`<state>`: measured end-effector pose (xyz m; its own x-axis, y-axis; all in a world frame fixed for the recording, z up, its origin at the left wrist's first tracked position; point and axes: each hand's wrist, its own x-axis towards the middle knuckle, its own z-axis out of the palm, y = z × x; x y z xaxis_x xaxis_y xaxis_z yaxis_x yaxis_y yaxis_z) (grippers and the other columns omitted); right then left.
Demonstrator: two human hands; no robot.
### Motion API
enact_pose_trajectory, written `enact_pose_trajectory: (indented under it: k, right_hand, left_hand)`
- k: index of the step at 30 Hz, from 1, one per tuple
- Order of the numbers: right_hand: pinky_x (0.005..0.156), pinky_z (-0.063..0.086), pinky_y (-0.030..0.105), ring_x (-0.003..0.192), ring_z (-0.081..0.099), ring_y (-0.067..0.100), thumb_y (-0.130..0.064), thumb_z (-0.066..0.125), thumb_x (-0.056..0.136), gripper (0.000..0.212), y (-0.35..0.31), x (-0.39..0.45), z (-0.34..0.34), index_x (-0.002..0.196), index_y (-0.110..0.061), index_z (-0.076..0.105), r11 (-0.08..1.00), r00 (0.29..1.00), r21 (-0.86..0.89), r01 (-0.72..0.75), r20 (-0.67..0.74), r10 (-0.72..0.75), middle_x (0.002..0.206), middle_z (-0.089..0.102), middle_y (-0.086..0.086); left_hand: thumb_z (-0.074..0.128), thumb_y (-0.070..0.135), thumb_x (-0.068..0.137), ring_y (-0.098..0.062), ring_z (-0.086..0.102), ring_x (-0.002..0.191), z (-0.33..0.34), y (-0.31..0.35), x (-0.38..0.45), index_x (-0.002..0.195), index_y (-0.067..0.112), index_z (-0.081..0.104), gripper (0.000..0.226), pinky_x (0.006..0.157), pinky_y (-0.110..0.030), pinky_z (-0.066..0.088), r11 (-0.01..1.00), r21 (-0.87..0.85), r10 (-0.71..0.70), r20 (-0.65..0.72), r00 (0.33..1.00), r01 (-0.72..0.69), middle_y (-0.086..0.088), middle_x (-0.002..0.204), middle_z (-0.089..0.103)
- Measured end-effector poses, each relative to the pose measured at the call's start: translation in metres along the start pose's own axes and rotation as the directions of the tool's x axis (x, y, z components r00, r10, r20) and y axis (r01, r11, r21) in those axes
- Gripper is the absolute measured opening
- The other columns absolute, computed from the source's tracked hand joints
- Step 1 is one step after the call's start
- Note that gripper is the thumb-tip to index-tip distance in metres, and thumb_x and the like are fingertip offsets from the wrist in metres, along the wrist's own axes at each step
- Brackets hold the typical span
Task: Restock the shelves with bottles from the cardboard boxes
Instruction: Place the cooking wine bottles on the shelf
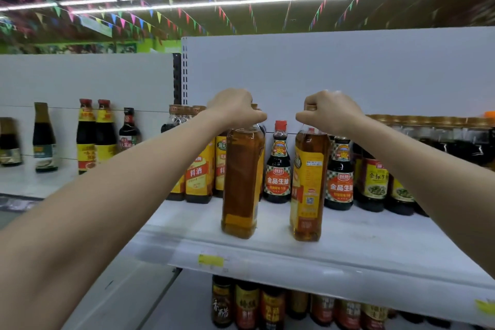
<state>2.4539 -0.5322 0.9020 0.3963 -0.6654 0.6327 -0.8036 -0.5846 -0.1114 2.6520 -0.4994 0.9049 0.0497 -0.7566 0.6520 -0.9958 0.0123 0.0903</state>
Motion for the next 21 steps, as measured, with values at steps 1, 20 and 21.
enact_pose_trajectory:
  k: [1, 20, 21]
  right_hand:
    - [0.053, 0.035, 0.024, 0.070, 0.051, 0.020, -0.035, 0.052, 0.091, 0.026, 0.002, 0.004, 0.002, 0.081, -0.012, 0.059, 1.000, 1.000, -0.002, -0.006, 0.022, 0.006, 0.069, 0.055, 0.002]
    - [0.087, 0.050, 0.041, 0.098, 0.054, 0.025, -0.042, 0.061, 0.090, 0.051, 0.008, 0.008, 0.012, 0.126, -0.012, 0.042, 0.989, 0.995, 0.143, -0.041, 0.098, 0.027, 0.113, 0.057, 0.009]
    - [0.089, 0.050, 0.043, 0.101, 0.055, 0.026, -0.043, 0.063, 0.088, 0.058, 0.008, 0.007, 0.012, 0.129, -0.010, 0.039, 0.981, 0.995, 0.182, -0.064, 0.085, 0.049, 0.117, 0.056, 0.011]
  left_hand:
    - [0.055, 0.038, 0.084, -0.019, 0.038, 0.059, 0.002, -0.001, 0.002, 0.059, 0.012, 0.040, 0.039, 0.053, -0.026, 0.027, 1.000, -0.003, -0.006, -0.001, 1.000, 0.006, 0.000, 0.058, 0.039]
    - [0.064, 0.035, 0.087, -0.022, 0.049, 0.077, -0.002, -0.005, -0.009, 0.094, 0.008, 0.048, 0.032, 0.062, -0.030, 0.039, 0.984, -0.172, -0.041, 0.055, 0.998, 0.050, -0.004, 0.081, 0.051]
    - [0.068, 0.038, 0.084, -0.022, 0.053, 0.080, -0.001, -0.006, -0.011, 0.096, 0.009, 0.048, 0.037, 0.066, -0.033, 0.044, 0.978, -0.201, -0.058, 0.016, 0.998, 0.060, -0.005, 0.085, 0.055]
